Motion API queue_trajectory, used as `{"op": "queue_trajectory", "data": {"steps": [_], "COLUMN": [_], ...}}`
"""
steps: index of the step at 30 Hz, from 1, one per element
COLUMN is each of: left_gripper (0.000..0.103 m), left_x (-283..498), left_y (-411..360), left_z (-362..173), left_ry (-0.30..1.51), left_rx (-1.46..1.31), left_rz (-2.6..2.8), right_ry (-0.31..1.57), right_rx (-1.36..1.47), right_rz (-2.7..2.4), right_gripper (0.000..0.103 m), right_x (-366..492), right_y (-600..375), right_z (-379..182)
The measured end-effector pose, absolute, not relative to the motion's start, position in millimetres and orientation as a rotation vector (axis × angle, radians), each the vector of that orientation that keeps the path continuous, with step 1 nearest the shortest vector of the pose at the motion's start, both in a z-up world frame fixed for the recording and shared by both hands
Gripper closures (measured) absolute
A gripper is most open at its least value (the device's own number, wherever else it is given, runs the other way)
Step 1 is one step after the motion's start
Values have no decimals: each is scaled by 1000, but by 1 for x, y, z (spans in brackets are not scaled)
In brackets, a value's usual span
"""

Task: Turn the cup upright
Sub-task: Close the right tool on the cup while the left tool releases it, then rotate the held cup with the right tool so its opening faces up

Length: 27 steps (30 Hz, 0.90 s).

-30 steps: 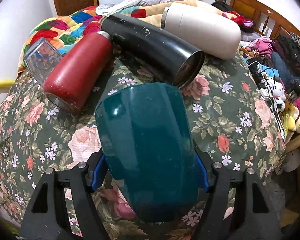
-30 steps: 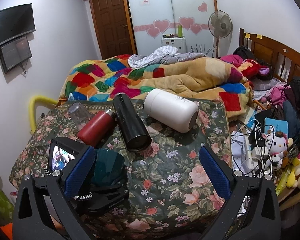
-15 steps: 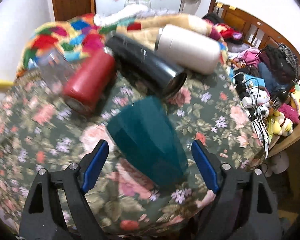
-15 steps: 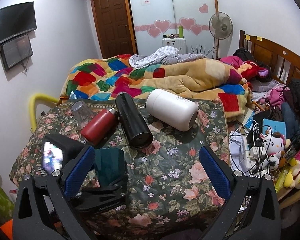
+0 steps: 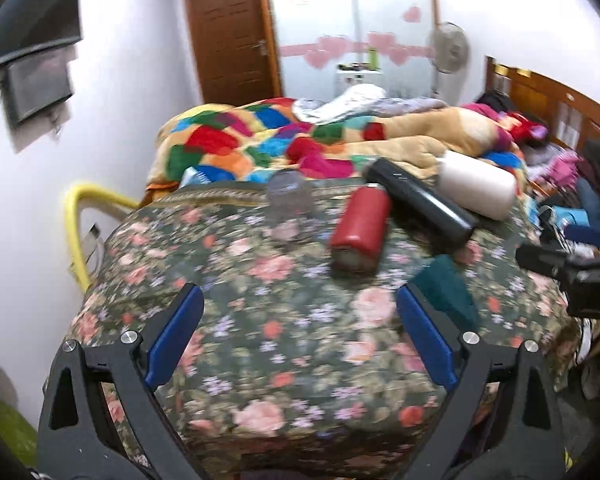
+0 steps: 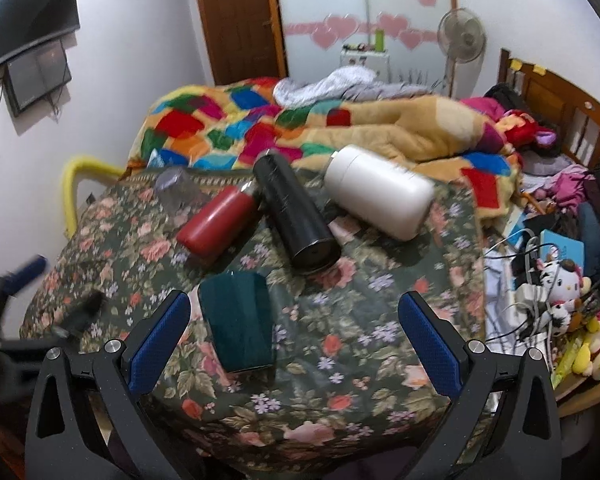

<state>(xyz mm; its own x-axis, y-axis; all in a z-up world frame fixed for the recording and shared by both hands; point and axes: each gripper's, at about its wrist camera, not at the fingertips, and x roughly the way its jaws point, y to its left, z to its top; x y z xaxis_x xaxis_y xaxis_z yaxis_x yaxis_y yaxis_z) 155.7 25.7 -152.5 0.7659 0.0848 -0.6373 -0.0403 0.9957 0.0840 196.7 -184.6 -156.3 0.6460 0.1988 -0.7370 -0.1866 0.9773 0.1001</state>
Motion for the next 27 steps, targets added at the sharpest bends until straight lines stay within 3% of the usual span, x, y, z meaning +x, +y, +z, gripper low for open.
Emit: {"op": "queue_trajectory", "data": {"steps": [6,12,14,19,27], "left_gripper": [6,6,6,6,6], "left_x": [165,169,173,176,174], "left_y": [52,51,51,49,42], "left_z": [-173,-187,-191,-192,-185], "left_ry": [731,750,762,768,754], "left_rx": [23,22,18,13,18], "left_rz": [140,135,126,114,105], "right_ry": [998,1157,1205,1253,1222], "right_rx": [-29,-81,-96,-112,-94], "right_rz": [331,420,448,473,467], "right_gripper": [1,11,19,32,32], "right_x": [228,256,262,270,268], "right_y": [-159,-136,-129,-122,-126], "right_z": [-194,-230,-241,-256,-248]}}
